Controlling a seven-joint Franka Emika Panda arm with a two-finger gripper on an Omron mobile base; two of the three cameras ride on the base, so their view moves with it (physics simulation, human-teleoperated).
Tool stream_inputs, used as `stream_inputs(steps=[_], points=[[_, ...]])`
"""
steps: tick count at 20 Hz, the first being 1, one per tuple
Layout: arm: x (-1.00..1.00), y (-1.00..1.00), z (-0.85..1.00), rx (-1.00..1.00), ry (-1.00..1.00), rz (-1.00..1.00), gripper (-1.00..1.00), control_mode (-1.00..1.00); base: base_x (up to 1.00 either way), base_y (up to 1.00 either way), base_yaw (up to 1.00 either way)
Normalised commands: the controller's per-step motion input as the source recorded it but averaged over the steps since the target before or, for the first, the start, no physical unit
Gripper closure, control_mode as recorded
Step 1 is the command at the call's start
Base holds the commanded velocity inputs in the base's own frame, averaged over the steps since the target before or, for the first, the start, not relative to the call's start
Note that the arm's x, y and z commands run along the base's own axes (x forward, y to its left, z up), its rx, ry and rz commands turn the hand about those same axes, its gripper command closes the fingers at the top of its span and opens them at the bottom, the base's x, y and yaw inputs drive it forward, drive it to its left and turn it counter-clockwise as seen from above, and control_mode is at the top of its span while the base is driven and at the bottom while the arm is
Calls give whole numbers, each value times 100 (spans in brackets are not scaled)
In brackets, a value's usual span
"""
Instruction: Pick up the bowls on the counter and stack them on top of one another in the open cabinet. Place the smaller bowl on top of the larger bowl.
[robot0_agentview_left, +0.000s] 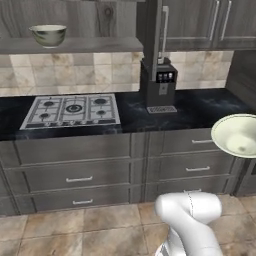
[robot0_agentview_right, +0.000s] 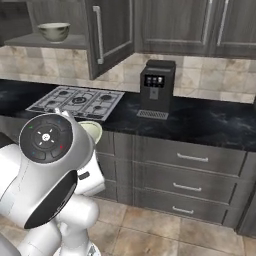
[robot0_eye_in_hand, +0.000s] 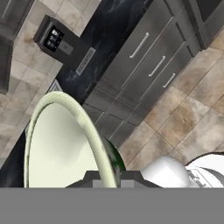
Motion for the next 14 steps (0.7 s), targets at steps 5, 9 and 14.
stream_inputs(steps=[5,9,14], points=[[0,0,0,0,0,0,100,100,0,62,0],[0,0,0,0,0,0,100,100,-2,62,0],[0,0,0,0,0,0,100,100,-7,58,1]])
